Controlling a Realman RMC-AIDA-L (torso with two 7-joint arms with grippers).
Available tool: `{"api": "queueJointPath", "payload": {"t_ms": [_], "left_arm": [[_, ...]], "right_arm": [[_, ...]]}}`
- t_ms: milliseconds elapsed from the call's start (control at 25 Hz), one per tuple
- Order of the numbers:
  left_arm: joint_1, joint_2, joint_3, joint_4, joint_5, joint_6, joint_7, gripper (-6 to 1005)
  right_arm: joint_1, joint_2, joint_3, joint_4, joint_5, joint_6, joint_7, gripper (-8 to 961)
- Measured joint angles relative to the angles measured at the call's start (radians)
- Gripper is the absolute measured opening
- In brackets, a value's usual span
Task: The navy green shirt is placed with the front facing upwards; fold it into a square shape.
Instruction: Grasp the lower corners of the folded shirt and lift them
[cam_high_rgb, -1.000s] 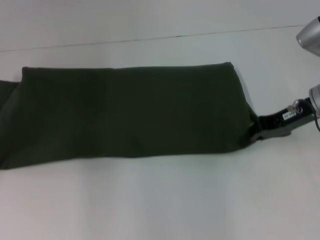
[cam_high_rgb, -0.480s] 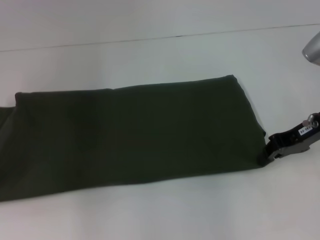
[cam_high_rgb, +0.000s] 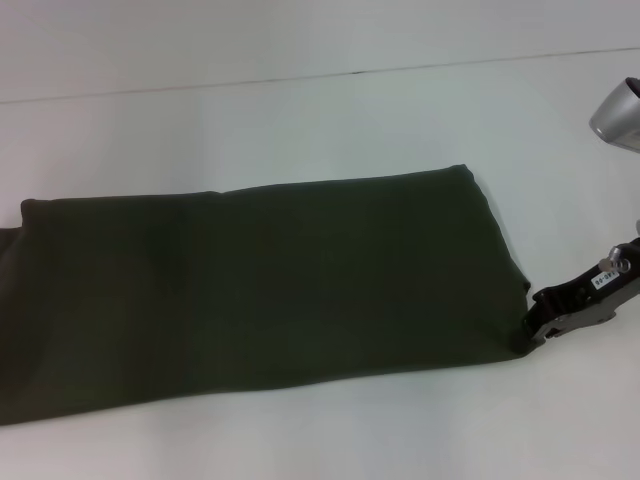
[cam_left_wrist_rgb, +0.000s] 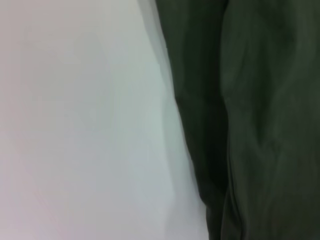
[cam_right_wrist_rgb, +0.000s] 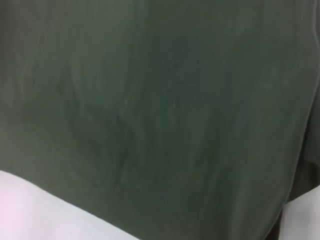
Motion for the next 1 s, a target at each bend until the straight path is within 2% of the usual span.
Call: {"api": "queueJointPath", "payload": {"t_ms": [280,440,600,800,920,1000], "left_arm": [[0.002,-0.028,0.003,-0.016,0.064,-0.025,-0.036,8],[0.013,-0.052,0.004,-0.069,0.113,-0.035,-0.048,119],[0.02,-0.062,-0.007,-0.117,0.112,-0.032,-0.048,279],[0.014,-0.063,-0.01,-0.141,0.103,-0.026,-0.047,391],[0.01,-0.062,-0.023,-0.167,0.094,-0.018,-0.045,458],[0.005,-0.056,-0.049,-0.19,0.086,-0.01,-0.041,503]], "right_arm": [[0.005,-0.002,0.016,0.007,0.006,0.002,0.004,31],[0.005,-0.007,0.031,0.006,0.006,0.008,0.01,33],[0.003,-0.016,0.054,0.0,0.006,0.008,0.013,127],[0.01,-0.03,0.102,-0.016,0.016,-0.011,-0.002,245],[0.01,-0.038,0.121,-0.055,0.077,-0.039,-0.031,370],[0.004,-0.052,0.133,-0.072,0.141,-0.062,-0.056,454]]}}
